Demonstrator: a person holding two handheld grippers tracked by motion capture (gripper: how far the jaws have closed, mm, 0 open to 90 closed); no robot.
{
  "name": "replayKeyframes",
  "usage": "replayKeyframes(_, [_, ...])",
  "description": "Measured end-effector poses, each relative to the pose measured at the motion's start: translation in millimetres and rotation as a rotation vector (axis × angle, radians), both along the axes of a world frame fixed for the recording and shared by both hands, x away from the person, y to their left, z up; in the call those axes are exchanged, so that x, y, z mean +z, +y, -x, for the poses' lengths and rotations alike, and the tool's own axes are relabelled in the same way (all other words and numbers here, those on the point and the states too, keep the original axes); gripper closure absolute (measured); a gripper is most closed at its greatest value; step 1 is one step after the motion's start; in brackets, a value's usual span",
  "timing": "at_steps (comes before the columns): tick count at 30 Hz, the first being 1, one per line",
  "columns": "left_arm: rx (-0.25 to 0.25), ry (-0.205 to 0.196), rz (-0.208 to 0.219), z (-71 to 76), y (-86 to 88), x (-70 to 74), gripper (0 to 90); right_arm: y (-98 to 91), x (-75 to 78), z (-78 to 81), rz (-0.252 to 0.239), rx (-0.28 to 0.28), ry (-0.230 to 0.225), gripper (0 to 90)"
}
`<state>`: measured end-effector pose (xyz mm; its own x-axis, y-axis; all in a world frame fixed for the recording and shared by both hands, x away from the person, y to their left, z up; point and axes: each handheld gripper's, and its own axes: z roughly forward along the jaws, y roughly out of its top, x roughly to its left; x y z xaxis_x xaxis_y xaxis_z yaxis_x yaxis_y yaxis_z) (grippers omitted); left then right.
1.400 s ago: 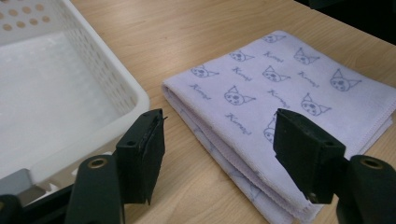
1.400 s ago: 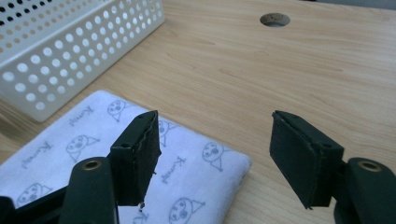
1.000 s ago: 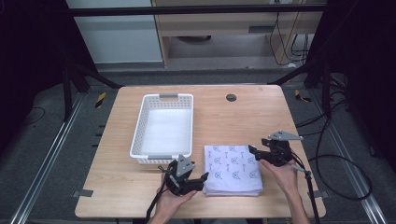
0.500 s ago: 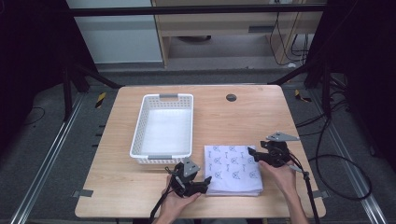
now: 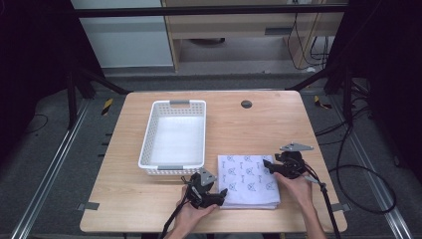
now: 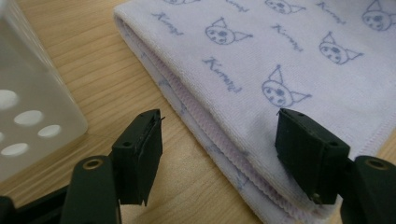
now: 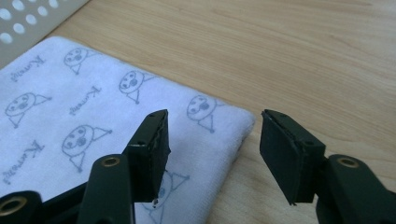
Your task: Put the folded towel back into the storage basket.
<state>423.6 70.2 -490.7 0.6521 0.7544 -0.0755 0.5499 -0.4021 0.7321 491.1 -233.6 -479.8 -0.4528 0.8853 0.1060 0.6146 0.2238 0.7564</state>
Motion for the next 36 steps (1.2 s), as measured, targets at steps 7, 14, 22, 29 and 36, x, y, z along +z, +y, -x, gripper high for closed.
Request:
replayKeyframes(7, [-0.003,0.005,-0.006,-1.9,-2.1,-4.7,29.8,4.9,-5.9,-1.8,0.033,0.009,0.029,43.6])
replayKeyframes(14, [0.004,0.057,0.027,-7.8,-0.7,-8.1,26.7,5.5,-9.9,-2.8,0.031,0.000,0.050,44.4])
replayKeyframes(22, [-0.003,0.064,0.015,-8.8,-3.9,-7.8,27.5,6.4,-12.3,-4.1,0.030,-0.004,0.068,46.6])
replayKeyframes(29, [-0.009,0.074,0.002,-10.8,-5.2,-6.5,28.0,6.0,-13.5,-4.4,0.011,-0.009,0.081,48.4])
replayKeyframes(36, [-0.023,0.100,0.011,-10.6,-9.5,-4.1,40.3,5.2,-13.8,-5.0,-0.027,-0.016,0.111,53.0])
